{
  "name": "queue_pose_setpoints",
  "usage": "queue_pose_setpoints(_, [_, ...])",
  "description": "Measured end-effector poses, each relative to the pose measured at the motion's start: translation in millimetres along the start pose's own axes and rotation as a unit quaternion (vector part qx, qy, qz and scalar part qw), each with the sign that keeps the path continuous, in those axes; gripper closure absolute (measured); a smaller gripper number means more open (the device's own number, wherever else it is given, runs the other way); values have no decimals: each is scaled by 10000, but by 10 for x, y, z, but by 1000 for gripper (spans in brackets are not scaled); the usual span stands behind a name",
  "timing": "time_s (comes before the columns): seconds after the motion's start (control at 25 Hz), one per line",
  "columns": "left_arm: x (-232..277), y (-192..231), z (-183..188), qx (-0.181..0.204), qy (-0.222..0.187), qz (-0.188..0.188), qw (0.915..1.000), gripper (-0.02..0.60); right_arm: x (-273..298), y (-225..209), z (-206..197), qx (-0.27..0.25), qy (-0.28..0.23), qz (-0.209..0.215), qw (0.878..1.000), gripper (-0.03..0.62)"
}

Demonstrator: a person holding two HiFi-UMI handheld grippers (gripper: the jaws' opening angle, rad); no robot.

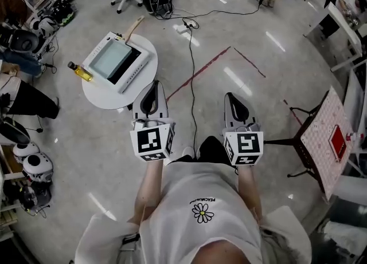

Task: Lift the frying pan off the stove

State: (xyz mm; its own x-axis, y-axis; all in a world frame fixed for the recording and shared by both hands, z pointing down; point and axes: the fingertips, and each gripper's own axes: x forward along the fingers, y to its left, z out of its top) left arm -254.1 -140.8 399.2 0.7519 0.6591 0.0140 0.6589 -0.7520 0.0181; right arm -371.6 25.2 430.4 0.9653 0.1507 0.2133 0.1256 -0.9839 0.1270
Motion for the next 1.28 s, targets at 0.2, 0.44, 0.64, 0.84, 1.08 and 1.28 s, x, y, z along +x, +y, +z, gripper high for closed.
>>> queue_pose_setpoints(0.2, [268,57,-88,17,31,-55,10000,581,173,-116,-51,-29,45,-130,9999,591])
queue_pose_setpoints(0.44, [719,37,-121,116,-122,-47,9998,581,654,-362,-54,-25,-146,-114,9998,591])
queue_pose_setpoints(0.64, [1356,115,-294,117,-24,186,9998,581,1420,-630,-61,5,-220,197,9996,591])
queue_pose_setpoints(0.84, [2212,271,-251,147,132,633,9978,581,2366,-983,150,-88,-182,686,9974,591])
queue_pose_setpoints(1.08, [3321,496,-84,88,147,1248,9920,581,3595,-1504,424,-178,-65,1221,9923,591])
queue_pose_setpoints(1.28, [4051,677,38,155,159,1724,9848,581,4468,-1789,597,-348,-2,1677,9852,591])
